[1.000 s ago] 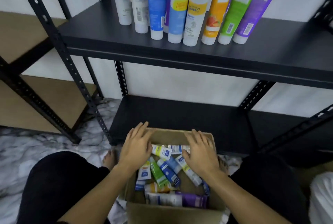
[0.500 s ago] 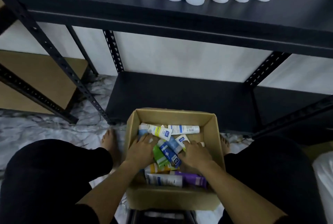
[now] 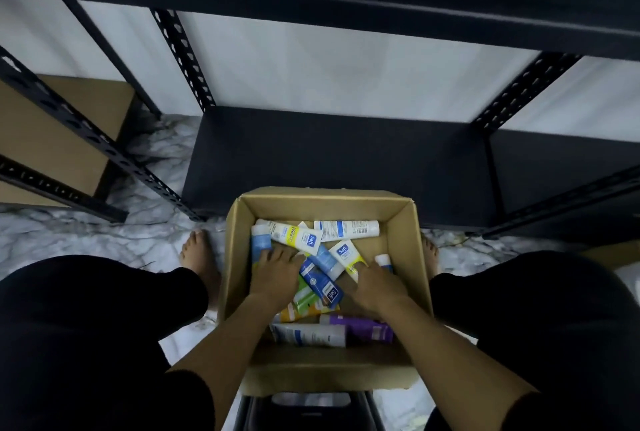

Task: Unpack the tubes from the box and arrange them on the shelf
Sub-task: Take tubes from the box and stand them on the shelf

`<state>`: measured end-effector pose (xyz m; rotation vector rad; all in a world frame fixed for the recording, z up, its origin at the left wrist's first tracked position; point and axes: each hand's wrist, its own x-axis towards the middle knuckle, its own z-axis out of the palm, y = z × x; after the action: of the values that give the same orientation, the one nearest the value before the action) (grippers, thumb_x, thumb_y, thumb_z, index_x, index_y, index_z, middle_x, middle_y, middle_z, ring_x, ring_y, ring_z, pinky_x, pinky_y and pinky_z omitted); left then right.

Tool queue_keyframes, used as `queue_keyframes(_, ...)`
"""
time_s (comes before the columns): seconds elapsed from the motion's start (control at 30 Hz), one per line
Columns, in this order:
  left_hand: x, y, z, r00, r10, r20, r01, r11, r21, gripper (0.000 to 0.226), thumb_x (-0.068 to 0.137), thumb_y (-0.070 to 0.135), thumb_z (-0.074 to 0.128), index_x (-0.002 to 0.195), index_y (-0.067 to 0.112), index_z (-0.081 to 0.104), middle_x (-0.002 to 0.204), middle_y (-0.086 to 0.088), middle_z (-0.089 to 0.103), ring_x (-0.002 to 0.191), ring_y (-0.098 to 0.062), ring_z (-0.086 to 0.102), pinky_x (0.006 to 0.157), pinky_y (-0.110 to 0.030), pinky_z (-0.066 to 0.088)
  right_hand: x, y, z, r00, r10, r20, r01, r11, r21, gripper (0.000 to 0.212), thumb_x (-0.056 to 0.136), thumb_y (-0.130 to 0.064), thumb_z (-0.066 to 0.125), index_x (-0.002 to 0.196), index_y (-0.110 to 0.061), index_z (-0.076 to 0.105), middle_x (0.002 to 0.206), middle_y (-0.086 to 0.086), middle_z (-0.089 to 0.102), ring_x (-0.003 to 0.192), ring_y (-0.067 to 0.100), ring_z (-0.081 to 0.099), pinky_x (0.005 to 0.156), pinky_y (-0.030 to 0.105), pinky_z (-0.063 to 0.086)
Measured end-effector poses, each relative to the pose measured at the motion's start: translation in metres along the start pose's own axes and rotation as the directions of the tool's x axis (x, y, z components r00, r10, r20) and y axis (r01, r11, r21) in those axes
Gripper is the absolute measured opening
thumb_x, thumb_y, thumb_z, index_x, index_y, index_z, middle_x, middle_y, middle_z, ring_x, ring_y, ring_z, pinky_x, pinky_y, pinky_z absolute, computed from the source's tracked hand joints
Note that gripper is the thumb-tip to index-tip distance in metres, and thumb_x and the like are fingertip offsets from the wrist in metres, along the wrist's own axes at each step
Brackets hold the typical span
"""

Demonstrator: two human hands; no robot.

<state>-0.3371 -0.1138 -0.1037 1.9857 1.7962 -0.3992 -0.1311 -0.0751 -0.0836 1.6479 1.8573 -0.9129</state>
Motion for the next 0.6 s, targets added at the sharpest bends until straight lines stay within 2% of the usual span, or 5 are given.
queue_keyframes(0.23,0.016,0.003,0.009,0.998,-0.067,0.007,0.067,0.987,-0.148,0.040,0.092,0.031,0.056,0.129,0.025,0.043,0.130,0.002,0.060,0.127,-0.020,0.047,0.110,-0.041,0.020,0.012,0.006,0.000,0.999,-0.026,-0.030,0.027,0.998,0.048,0.052,0.097,-0.052,0.051,0.137,-0.020,0.046,0.139,0.007,0.052,0.129,0.031,0.044,0.098,0.044,0.045)
queue_keyframes(0.33,0.019,0.005,0.010,0.998,-0.069,0.015,0.070,0.983,-0.171,0.043,0.091,0.030,0.059,0.130,0.024,0.043,0.133,0.000,0.059,0.128,-0.022,0.046,0.111,-0.043,0.021,0.019,0.008,0.001,1.000,-0.023,-0.019,0.024,0.996,0.082,0.054,0.096,-0.052,0.054,0.139,-0.020,0.042,0.138,0.007,0.052,0.129,0.029,0.044,0.095,0.044,0.047)
queue_keyframes(0.47,0.017,0.007,0.009,1.000,-0.004,-0.027,0.001,0.993,-0.122,0.050,0.094,0.020,0.052,0.142,0.026,0.041,0.142,0.001,0.052,0.135,-0.021,0.040,0.108,-0.039,0.023,0.021,0.006,0.002,1.000,-0.018,-0.015,0.019,0.995,0.097,0.061,0.094,-0.058,0.053,0.141,-0.023,0.036,0.136,0.008,0.053,0.125,0.028,0.047,0.093,0.044,0.049)
queue_keyframes(0.6,0.015,0.005,0.010,0.998,0.033,-0.045,-0.035,0.997,-0.066,0.044,0.095,0.020,0.049,0.139,0.028,0.045,0.141,0.003,0.052,0.133,-0.020,0.041,0.105,-0.038,0.025,0.022,0.005,-0.002,1.000,0.016,0.008,-0.017,0.994,0.107,0.073,0.092,-0.054,0.059,0.149,-0.022,0.026,0.139,0.011,0.050,0.127,0.030,0.046,0.094,0.044,0.048)
